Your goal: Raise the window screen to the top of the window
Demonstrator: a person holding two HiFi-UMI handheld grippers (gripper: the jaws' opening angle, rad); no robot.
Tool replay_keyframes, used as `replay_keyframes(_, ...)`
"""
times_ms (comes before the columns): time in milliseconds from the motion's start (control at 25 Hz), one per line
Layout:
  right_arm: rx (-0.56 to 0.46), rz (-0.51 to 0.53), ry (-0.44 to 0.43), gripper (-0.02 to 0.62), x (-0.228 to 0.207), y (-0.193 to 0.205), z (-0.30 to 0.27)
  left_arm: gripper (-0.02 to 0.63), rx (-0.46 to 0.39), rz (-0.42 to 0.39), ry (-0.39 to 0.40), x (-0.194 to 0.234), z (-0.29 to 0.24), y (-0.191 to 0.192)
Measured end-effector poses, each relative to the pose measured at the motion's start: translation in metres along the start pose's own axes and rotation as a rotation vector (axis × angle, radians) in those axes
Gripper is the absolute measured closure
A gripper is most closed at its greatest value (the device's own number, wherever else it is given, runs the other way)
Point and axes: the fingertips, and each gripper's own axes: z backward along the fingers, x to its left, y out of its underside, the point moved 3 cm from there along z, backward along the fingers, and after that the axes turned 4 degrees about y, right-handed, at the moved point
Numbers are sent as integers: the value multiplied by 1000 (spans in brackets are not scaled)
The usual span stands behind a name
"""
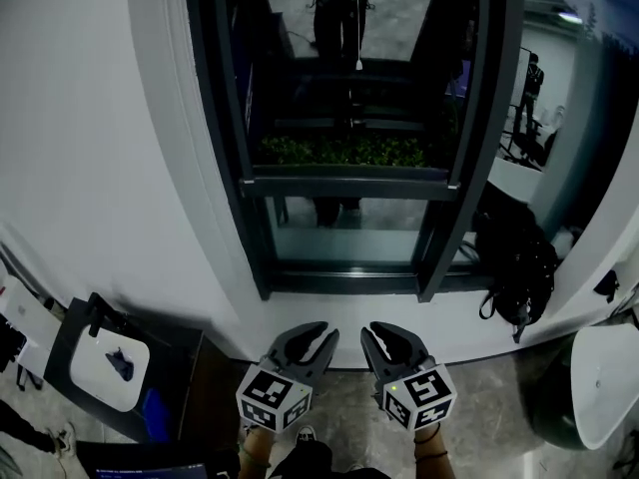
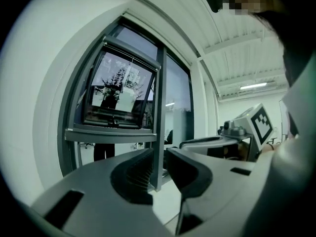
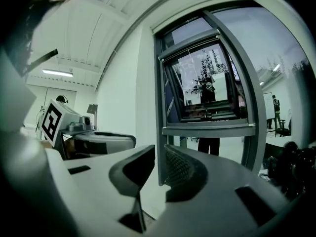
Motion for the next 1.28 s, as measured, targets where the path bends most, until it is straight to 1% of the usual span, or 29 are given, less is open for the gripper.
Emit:
replay_keyframes(160,14,-17,-21,535,-1,15,49,526,18,19,-27,-52,4,14)
replay_keyframes(280,18,-28,-29,535,-2,27,81,526,40,15,-39,-88,8,25)
replay_keyframes(480,31,-21,-41,537,5,42,114,526,63,27,-56,-124,19,42)
replay_keyframes(680,33,-15,-64,537,43,33,124,526,68,46,-78,-131,59,37)
replay_keyframes(1000,8,-42,-40,538,44,30,125,526,66,48,-83,-125,70,35)
replay_keyframes(1280,-9,-68,-21,546,50,37,131,526,66,53,-88,-124,80,43)
